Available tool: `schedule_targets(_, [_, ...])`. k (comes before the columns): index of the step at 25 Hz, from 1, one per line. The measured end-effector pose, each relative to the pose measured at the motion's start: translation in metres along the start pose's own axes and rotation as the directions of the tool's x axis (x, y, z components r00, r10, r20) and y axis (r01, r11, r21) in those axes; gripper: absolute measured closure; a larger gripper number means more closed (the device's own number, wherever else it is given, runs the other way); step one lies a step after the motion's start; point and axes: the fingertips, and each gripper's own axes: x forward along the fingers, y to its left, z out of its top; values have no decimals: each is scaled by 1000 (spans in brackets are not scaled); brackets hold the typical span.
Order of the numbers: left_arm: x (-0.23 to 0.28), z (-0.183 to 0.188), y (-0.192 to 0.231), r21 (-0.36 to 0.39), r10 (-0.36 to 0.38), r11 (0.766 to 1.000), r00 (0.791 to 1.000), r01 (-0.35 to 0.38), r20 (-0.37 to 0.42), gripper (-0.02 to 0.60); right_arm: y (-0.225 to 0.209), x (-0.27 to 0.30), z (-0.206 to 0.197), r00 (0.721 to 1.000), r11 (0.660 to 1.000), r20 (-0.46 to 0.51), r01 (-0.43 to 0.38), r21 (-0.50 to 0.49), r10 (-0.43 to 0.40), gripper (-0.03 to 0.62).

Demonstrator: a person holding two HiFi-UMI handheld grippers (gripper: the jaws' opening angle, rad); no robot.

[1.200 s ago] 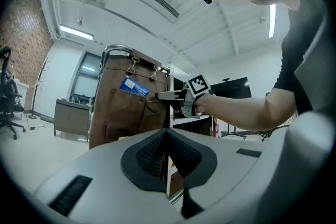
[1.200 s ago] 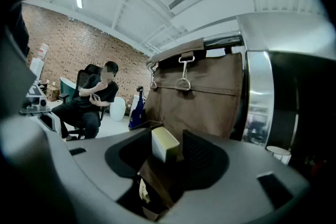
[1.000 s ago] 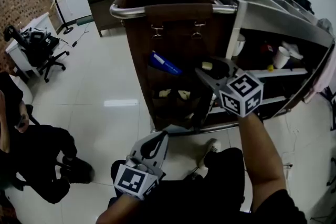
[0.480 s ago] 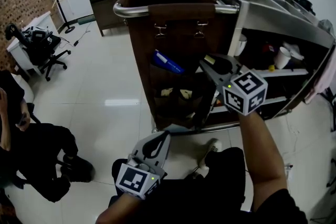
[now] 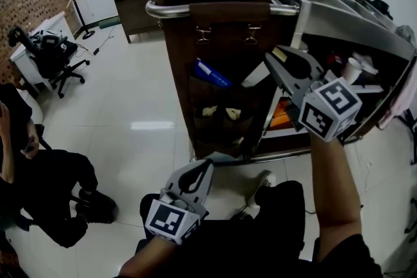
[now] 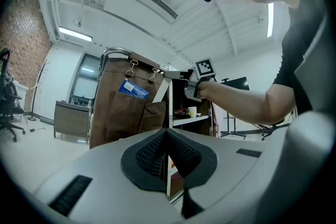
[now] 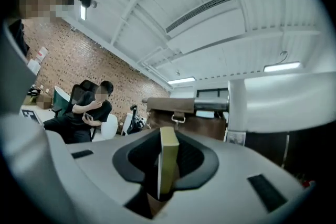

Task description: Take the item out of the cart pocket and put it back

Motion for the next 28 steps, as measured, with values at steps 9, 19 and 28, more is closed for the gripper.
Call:
schedule_targets(9, [0,2,-4,7,-6,1000,1000,6,11,581,15,-41,71,994,1000,111,-10,-17,12,505])
schedule_targets(19, [-2,4,-1,-3,6,1000,1000,-6,9,581,71,-93,70,991,994,79,-111,11,110,505])
schedule_targets(28, [-9,1,9,-10,30,999,999,-31,-14,581,133,-120,15,981,976,58,-190,105,185,507])
